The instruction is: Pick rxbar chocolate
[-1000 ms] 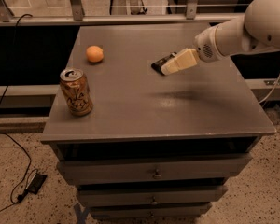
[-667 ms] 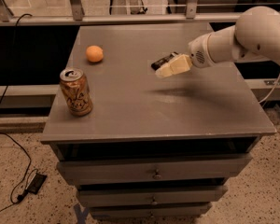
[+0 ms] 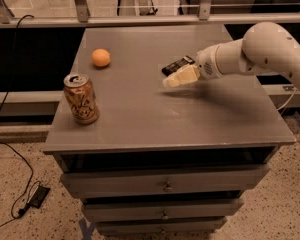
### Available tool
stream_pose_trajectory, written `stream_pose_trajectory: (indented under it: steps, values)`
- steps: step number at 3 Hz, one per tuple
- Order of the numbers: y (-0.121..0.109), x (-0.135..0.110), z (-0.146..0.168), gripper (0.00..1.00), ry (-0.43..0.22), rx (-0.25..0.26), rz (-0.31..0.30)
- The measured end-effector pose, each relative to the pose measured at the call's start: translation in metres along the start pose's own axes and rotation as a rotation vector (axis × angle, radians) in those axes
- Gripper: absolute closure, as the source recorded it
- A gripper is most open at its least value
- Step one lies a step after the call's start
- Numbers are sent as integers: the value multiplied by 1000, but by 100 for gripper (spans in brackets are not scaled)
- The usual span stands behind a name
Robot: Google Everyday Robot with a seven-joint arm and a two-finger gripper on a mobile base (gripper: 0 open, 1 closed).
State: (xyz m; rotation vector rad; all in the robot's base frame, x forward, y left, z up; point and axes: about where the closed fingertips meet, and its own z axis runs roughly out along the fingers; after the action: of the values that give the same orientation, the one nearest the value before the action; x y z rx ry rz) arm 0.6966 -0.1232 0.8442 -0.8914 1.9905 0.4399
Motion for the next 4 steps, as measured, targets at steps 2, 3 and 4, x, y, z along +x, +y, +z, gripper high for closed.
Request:
stream_pose_trajectory:
  steps: [2,3,4]
  values:
    - [-14,1,27,18,-32,-4,57]
    - [-15,-4,38,41,-45,-26,55]
    - [-14,-6,41,64,-50,-38,44]
